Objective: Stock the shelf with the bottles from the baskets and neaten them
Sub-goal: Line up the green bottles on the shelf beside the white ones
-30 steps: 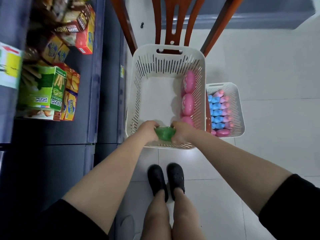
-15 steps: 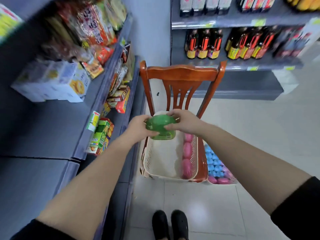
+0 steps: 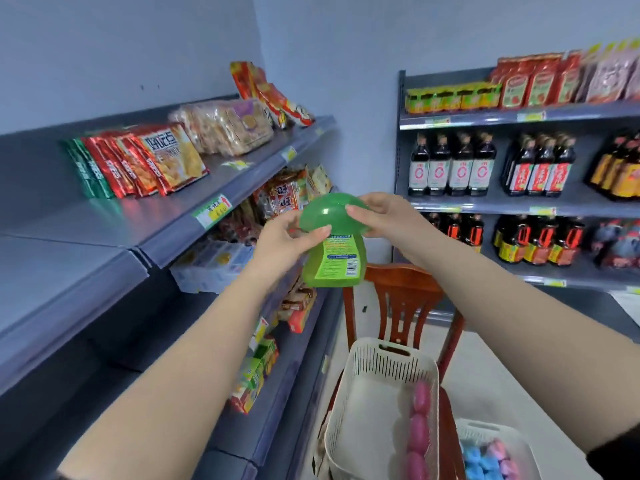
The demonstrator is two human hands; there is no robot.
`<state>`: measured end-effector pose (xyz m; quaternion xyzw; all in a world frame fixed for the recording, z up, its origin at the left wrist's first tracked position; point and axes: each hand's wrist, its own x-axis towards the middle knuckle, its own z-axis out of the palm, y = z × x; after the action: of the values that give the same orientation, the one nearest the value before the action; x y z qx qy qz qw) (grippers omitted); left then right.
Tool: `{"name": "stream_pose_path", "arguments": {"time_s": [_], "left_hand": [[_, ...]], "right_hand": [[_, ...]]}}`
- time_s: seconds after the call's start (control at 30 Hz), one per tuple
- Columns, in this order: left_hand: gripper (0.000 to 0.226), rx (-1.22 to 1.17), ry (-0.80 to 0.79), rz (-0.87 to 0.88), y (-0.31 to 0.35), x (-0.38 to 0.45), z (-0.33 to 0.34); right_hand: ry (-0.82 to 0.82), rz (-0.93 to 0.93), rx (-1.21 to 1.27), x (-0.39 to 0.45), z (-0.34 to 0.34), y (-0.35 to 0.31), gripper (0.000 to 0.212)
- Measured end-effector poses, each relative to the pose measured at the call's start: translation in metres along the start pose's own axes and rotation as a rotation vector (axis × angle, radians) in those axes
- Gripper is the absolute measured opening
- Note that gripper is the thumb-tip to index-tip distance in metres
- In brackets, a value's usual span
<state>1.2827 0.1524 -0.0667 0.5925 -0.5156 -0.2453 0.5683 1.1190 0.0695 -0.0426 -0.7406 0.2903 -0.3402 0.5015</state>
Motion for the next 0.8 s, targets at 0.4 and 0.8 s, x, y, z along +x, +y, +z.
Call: {"name": "stream_pose_path", "arguments": {"time_s": [0.4,0.8], "left_hand": [[0.043,-0.015,0.248,0.066,0.078,-0.030,-0.063],[0.024,0.089,0.575,0.054,0.115,-0.119,-0.143]], "right_hand": [[-0.214,-0.194,0.266,0.019,0.047,-0.061,0.031],[-0.551,-0.280,0.459,0.002,0.160,-0.099,0.024]]}}
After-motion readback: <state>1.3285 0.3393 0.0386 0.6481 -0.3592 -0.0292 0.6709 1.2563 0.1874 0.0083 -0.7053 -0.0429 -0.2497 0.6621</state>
